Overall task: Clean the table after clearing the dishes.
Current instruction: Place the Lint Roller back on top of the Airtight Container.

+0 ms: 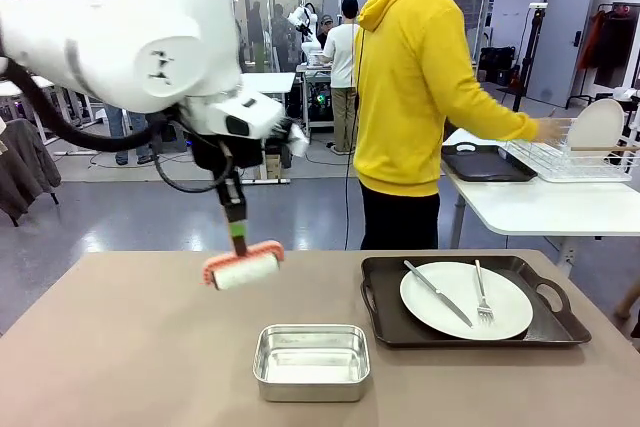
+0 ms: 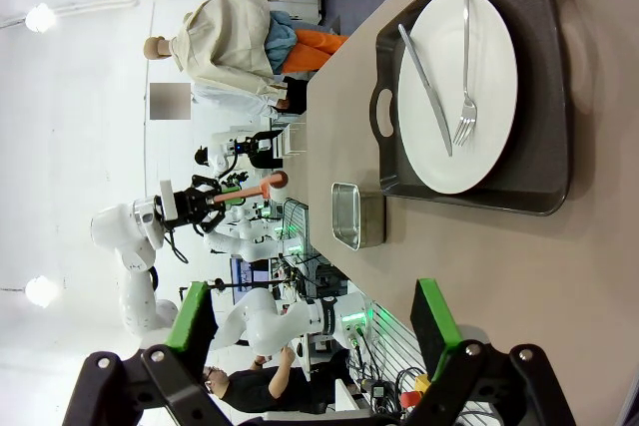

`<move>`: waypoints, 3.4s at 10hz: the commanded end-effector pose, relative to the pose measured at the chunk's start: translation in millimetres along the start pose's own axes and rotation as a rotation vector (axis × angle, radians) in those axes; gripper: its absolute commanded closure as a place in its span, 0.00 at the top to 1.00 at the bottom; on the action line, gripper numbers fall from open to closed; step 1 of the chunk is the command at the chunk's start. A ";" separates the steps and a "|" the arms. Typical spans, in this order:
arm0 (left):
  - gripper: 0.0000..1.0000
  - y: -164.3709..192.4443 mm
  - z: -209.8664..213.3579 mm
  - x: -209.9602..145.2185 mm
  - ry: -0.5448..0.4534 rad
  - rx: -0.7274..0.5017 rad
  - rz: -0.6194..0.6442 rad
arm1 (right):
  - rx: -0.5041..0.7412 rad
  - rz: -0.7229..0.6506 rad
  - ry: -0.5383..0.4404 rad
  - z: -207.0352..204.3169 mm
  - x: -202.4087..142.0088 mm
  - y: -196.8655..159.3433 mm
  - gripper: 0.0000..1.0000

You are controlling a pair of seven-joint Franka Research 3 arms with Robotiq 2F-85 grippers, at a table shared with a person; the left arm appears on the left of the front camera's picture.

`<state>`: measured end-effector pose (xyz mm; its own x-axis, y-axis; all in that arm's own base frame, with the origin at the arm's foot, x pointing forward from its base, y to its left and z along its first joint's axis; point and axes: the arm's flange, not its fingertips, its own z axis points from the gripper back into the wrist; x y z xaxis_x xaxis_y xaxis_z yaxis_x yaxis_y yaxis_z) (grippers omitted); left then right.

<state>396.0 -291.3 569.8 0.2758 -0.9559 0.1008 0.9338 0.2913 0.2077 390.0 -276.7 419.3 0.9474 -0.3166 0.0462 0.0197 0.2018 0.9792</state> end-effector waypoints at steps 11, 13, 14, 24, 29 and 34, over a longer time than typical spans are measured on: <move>0.21 -49.2 -25.1 60.8 -0.068 -0.157 -0.376 | 0.005 0.006 0.000 0.9 -1.9 3.5 1.00; 0.21 -34.8 -47.2 66.4 -0.090 -0.219 -0.429 | 0.005 0.006 0.000 0.9 -1.9 3.5 1.00; 0.21 -32.0 -56.9 66.3 -0.093 -0.227 -0.432 | 0.005 0.006 0.000 0.9 -1.9 3.5 1.00; 0.21 -5.6 -137.6 69.6 -0.021 -0.350 -0.373 | 0.005 0.006 0.000 0.9 -1.9 3.5 1.00; 0.21 8.7 -161.9 80.6 0.028 -0.356 -0.393 | 0.005 0.006 0.000 0.9 -1.9 3.5 1.00; 0.21 7.9 -209.5 95.8 0.055 -0.426 -0.392 | 0.005 0.006 0.000 0.9 -1.9 3.5 1.00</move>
<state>476.2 -380.6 416.6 -0.1103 -0.9918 0.0643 0.9798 -0.1193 -0.1605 390.0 -276.7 419.2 0.9474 -0.3167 0.0461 0.0198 0.2018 0.9792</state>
